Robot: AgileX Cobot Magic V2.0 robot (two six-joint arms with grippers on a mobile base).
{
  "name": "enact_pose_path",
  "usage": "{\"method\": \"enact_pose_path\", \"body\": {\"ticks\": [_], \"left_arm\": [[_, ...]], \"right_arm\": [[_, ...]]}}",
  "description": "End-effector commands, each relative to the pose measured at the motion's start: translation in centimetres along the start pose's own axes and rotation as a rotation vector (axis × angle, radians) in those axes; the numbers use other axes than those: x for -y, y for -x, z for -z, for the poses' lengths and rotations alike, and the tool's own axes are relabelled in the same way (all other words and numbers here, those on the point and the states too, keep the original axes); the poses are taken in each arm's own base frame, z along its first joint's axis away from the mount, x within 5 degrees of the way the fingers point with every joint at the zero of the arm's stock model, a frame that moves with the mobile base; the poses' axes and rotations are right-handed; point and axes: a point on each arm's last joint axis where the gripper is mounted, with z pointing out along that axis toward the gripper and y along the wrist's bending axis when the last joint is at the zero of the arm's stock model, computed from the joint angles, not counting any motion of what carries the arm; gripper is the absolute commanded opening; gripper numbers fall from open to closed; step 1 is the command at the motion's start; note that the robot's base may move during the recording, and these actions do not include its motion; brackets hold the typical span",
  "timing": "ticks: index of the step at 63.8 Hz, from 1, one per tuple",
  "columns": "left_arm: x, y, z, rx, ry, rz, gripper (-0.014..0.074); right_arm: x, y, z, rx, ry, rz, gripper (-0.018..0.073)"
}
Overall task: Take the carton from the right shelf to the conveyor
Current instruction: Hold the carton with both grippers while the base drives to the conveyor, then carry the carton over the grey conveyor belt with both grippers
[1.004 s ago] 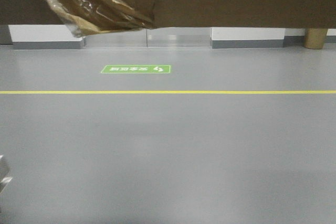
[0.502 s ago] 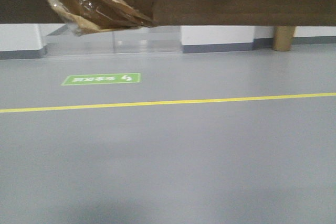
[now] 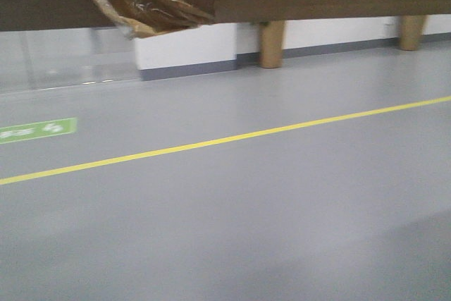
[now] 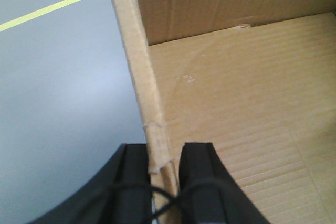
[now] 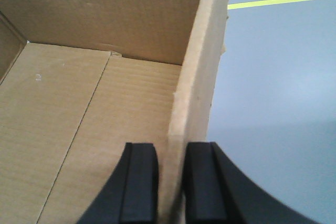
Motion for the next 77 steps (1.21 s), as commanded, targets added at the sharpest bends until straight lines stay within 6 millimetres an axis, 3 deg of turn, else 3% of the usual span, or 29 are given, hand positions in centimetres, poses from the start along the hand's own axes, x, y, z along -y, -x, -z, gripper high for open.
{"method": "enact_pose_path", "body": {"ticks": [1, 77], "left_arm": [[0.17, 0.20, 0.68, 0.034, -0.029, -0.005, -0.0017], [0.02, 0.25, 0.68, 0.039, -0.013, -0.011, -0.0017]], "right_arm": [[0.06, 0.85, 0.65, 0.094, -0.003, 0.020, -0.0069], [0.05, 0.94, 0.66, 0.104, -0.002, 0.020, -0.0069]]}}
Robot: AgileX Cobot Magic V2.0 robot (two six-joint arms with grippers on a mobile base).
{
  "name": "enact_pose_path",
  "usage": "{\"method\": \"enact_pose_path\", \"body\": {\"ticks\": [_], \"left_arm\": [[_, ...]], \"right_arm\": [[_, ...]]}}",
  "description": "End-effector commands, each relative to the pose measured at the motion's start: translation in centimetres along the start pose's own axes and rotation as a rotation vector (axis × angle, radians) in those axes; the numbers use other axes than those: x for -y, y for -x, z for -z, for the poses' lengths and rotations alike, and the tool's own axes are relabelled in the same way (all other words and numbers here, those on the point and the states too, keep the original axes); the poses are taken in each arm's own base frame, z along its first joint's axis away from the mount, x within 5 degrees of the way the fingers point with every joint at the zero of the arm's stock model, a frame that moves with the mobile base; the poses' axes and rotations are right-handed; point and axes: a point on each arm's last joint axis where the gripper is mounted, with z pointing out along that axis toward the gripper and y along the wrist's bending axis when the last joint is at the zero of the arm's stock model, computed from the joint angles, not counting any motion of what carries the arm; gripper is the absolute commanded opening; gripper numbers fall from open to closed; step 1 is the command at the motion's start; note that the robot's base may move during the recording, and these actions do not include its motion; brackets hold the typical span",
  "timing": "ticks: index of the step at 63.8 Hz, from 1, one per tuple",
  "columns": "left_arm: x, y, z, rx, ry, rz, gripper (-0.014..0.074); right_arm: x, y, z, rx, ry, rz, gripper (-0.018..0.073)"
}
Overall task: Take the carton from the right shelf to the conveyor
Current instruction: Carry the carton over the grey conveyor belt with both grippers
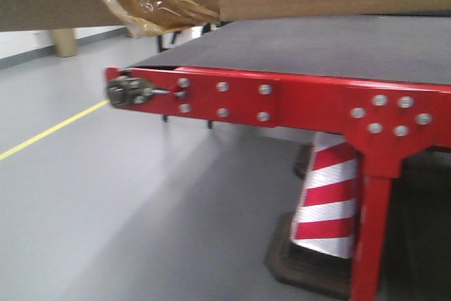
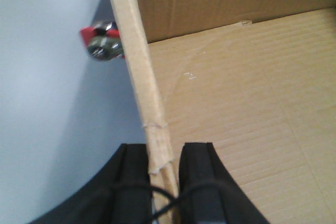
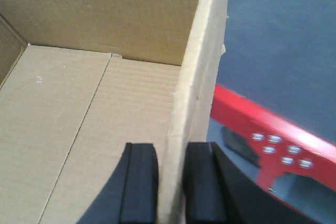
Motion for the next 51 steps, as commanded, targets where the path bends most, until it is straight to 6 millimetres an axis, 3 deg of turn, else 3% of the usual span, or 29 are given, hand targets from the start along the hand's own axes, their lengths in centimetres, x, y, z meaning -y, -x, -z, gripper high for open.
{"method": "enact_pose_path", "body": {"ticks": [1, 51], "left_arm": [[0.06, 0.17, 0.68, 0.031, -0.017, -0.009, -0.0017], [0.06, 0.17, 0.68, 0.031, -0.017, -0.009, -0.0017]], "right_arm": [[0.03, 0.83, 0.65, 0.091, 0.001, 0.013, -0.0069], [0.03, 0.83, 0.65, 0.091, 0.001, 0.013, -0.0069]]}}
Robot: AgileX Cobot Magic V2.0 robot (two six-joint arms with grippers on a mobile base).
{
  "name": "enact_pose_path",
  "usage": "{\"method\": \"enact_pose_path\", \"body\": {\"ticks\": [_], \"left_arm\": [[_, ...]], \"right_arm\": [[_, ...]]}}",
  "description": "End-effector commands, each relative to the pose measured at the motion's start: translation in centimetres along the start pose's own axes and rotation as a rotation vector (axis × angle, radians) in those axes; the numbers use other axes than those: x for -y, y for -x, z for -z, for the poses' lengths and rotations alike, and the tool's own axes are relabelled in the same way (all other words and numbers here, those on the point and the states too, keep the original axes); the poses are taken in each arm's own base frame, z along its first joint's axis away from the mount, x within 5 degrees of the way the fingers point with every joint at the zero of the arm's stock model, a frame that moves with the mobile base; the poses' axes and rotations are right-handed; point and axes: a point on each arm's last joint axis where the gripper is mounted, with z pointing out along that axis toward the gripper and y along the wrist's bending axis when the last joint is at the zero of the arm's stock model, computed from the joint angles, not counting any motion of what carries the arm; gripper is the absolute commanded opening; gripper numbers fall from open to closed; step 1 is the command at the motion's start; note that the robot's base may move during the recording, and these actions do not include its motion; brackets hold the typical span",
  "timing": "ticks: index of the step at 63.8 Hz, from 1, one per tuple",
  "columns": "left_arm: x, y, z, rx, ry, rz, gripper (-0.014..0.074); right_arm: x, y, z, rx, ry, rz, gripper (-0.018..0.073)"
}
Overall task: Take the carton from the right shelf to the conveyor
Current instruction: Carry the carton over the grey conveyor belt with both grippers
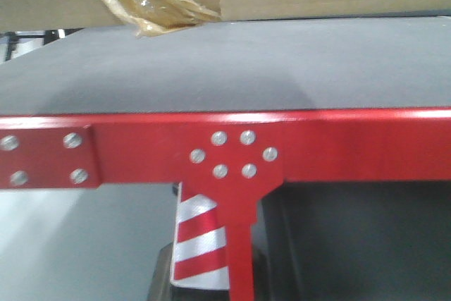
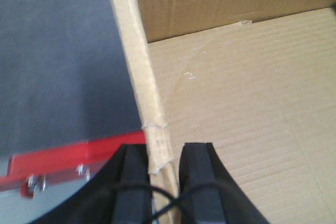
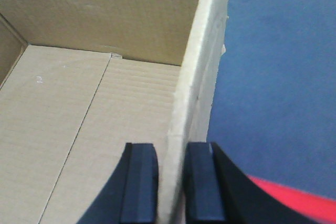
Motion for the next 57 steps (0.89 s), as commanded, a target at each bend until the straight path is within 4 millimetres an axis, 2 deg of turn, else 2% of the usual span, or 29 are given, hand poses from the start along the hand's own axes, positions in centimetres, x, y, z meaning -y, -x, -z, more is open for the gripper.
{"method": "enact_pose_path", "body": {"ticks": [1, 57], "left_arm": [[0.06, 0.17, 0.68, 0.031, -0.017, -0.009, -0.0017], [0.06, 0.17, 0.68, 0.031, -0.017, -0.009, -0.0017]], "right_arm": [[0.03, 0.82, 0.65, 0.089, 0.001, 0.013, -0.0069], [0.03, 0.82, 0.65, 0.089, 0.001, 0.013, -0.0069]]}}
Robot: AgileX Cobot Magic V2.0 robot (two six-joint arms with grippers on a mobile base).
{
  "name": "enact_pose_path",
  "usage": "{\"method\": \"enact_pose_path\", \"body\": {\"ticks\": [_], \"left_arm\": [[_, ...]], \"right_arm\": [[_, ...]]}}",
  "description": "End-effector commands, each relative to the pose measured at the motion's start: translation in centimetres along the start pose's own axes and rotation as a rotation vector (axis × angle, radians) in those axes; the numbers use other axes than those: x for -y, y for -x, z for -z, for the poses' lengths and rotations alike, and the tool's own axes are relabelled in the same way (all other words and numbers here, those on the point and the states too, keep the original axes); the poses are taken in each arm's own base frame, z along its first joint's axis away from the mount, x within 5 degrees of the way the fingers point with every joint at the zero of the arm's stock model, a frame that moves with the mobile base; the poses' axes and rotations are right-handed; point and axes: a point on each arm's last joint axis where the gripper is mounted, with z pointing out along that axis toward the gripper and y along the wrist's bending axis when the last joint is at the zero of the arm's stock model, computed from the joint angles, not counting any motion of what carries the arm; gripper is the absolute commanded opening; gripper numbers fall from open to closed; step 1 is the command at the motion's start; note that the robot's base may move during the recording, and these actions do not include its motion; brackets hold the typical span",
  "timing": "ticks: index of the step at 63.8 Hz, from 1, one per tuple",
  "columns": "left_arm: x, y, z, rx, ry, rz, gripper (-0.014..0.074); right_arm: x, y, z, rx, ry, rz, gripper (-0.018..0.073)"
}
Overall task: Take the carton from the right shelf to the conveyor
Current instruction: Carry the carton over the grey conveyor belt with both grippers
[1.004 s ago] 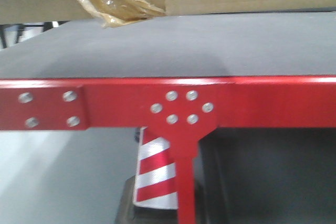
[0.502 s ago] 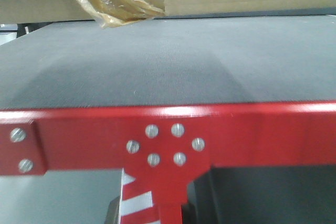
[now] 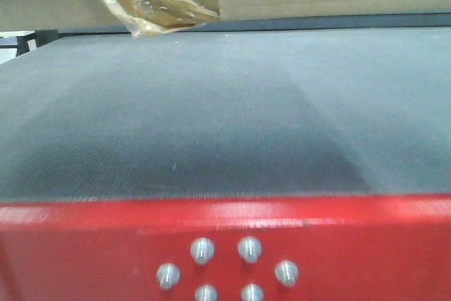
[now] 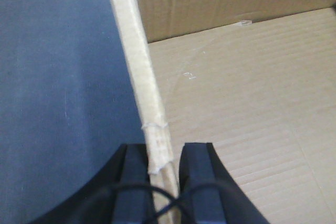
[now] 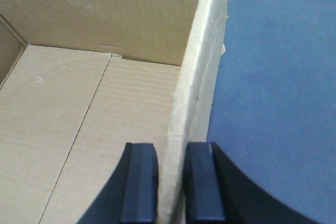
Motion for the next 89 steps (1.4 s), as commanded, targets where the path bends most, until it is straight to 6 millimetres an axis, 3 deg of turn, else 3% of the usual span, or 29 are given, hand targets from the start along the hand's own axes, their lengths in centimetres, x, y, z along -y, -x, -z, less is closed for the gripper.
{"method": "enact_pose_path", "body": {"ticks": [1, 89], "left_arm": [[0.06, 0.17, 0.68, 0.031, -0.017, -0.009, -0.0017], [0.06, 0.17, 0.68, 0.031, -0.017, -0.009, -0.0017]], "right_arm": [[0.03, 0.82, 0.65, 0.089, 0.001, 0.013, -0.0069], [0.03, 0.82, 0.65, 0.089, 0.001, 0.013, -0.0069]]}}
